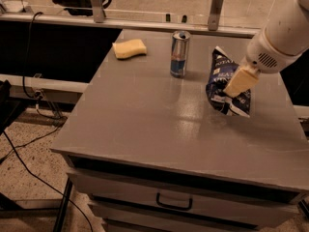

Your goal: Move blue chip bag near redbull can

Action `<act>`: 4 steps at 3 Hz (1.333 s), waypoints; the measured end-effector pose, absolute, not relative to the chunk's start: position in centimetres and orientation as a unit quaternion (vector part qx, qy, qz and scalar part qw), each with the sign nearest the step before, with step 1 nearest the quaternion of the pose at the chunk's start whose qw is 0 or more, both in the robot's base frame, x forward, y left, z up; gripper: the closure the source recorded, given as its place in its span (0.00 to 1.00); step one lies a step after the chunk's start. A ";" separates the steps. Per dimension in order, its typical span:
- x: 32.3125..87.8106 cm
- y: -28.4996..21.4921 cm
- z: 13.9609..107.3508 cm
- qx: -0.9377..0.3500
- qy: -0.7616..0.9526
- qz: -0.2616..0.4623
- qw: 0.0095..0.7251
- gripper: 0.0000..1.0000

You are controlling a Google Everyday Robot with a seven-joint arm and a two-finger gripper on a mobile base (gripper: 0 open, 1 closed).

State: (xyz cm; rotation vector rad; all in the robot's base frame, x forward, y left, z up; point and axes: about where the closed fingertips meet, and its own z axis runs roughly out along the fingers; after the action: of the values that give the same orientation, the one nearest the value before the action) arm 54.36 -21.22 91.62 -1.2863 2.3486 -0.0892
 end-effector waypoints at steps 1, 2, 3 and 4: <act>56.2 -21.8 91.5 -0.447 0.864 -0.037 0.231 1.00; 58.8 -21.3 91.3 -0.424 0.875 -0.035 0.233 1.00; 61.1 -20.5 91.7 -0.405 0.883 -0.037 0.237 1.00; 61.0 -20.4 91.7 -0.405 0.882 -0.036 0.237 0.82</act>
Offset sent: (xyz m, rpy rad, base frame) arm 0.0703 0.0077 -0.0038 0.0438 0.0029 -0.1416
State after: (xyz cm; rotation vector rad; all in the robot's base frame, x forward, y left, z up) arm 61.01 -20.44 91.70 -1.1105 2.4181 -0.1000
